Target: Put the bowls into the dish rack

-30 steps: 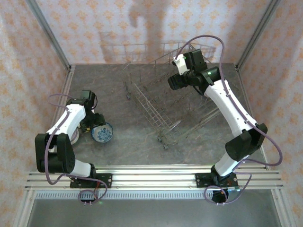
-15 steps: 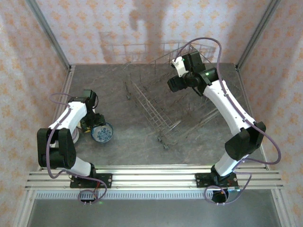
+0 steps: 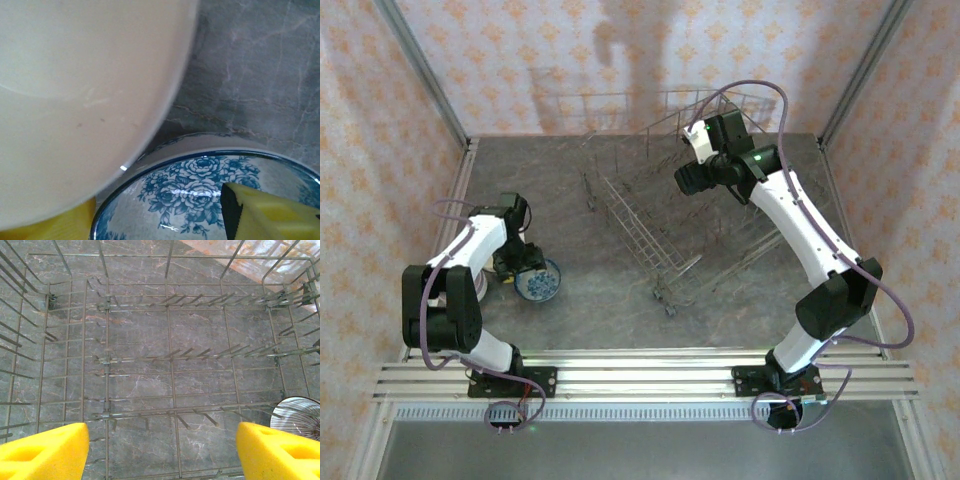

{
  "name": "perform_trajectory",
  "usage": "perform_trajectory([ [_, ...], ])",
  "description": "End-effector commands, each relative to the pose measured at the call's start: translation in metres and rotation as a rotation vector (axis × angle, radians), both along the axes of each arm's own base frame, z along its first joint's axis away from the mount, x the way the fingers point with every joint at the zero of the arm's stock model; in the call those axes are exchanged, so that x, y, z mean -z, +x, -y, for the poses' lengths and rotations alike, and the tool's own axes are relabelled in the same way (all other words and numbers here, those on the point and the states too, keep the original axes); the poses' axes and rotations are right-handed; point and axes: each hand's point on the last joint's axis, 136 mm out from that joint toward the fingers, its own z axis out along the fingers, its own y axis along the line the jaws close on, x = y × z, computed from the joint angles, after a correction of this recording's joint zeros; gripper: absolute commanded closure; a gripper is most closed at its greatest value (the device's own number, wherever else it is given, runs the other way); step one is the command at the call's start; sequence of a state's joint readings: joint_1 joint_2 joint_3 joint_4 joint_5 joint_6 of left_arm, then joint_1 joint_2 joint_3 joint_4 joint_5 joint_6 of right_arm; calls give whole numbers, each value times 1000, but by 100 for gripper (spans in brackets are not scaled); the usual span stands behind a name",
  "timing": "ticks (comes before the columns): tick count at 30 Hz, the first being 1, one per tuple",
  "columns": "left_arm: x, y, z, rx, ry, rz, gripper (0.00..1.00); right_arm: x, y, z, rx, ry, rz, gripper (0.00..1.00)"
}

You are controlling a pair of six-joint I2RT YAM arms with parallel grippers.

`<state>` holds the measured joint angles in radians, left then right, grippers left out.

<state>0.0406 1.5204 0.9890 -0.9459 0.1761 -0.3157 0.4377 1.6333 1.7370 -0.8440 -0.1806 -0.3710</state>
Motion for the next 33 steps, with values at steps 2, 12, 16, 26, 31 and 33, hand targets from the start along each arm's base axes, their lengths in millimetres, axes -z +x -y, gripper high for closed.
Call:
perform_trajectory([
  [2, 4, -10, 14, 4, -40, -16, 37, -18, -2, 6, 9, -4, 61, 23],
  [12, 6, -11, 41, 21, -64, -3, 52, -17, -2, 6, 10, -4, 60, 23],
  [16, 10, -11, 48, 16, -64, -3, 60, -17, -2, 7, 10, -8, 60, 23],
  [26, 14, -15, 53, -1, -81, 9, 73, -16, -2, 7, 9, -5, 57, 23],
  [31, 16, -18, 55, 3, -92, 11, 82, -19, -3, 7, 10, -4, 62, 23],
  [33, 16, -19, 56, 2, -98, 13, 85, -19, -3, 7, 12, -5, 62, 23],
])
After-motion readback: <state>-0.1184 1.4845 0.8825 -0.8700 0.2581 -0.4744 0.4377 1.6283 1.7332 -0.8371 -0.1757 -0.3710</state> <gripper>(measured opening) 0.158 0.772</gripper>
